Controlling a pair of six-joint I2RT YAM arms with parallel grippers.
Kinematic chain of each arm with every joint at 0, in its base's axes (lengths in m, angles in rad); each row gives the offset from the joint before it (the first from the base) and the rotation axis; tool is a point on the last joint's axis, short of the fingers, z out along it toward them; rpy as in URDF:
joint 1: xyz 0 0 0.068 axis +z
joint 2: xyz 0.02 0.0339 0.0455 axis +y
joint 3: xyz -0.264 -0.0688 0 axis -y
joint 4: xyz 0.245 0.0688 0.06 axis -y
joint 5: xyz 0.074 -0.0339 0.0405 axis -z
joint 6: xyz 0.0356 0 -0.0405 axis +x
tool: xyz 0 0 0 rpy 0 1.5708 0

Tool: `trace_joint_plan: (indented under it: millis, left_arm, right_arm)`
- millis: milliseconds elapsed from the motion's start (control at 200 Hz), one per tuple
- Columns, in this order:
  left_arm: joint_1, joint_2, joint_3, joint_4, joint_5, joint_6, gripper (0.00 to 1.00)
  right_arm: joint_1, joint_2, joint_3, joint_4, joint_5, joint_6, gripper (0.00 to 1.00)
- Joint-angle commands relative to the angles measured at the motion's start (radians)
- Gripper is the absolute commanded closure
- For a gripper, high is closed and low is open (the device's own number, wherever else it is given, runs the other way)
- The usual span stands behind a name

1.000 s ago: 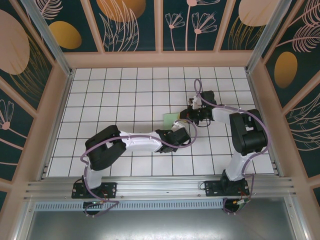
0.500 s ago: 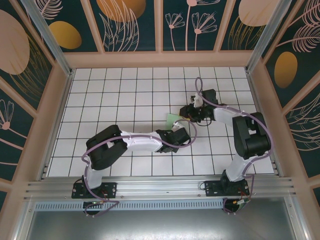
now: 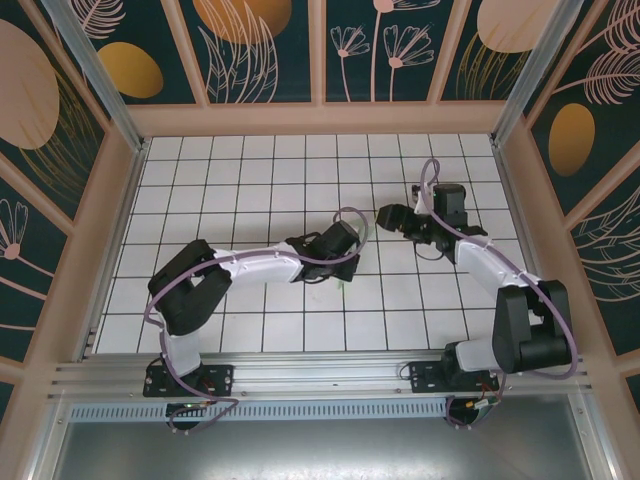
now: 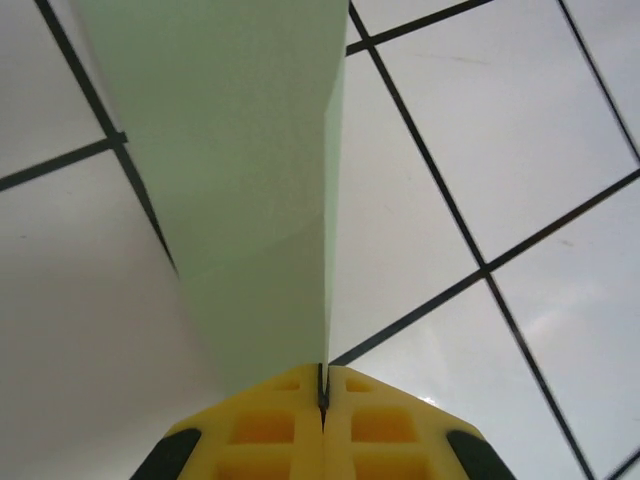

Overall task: Fold a paper plane with a square sheet of paper (fold left side to right side)
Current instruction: Fold the wing for the fifth time at the center of the table.

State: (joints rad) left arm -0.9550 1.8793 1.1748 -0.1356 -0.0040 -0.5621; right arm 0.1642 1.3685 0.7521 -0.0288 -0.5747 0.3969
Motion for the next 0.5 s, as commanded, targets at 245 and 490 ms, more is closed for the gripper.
trace_joint_plan:
  millis: [245, 490]
  left_arm:
    - [0.073, 0.054, -0.009, 0.14, 0.28, -0.069, 0.96]
    - [0.088, 0.131, 0.045, 0.153, 0.348, -0.093, 0.96]
  right_arm:
    - [-0.006, -0.067, -0.196, 0.128, -0.012, -0.003, 0.22]
    - [-0.006, -0.062, -0.258, 0.188, -0.004, 0.025, 0.25]
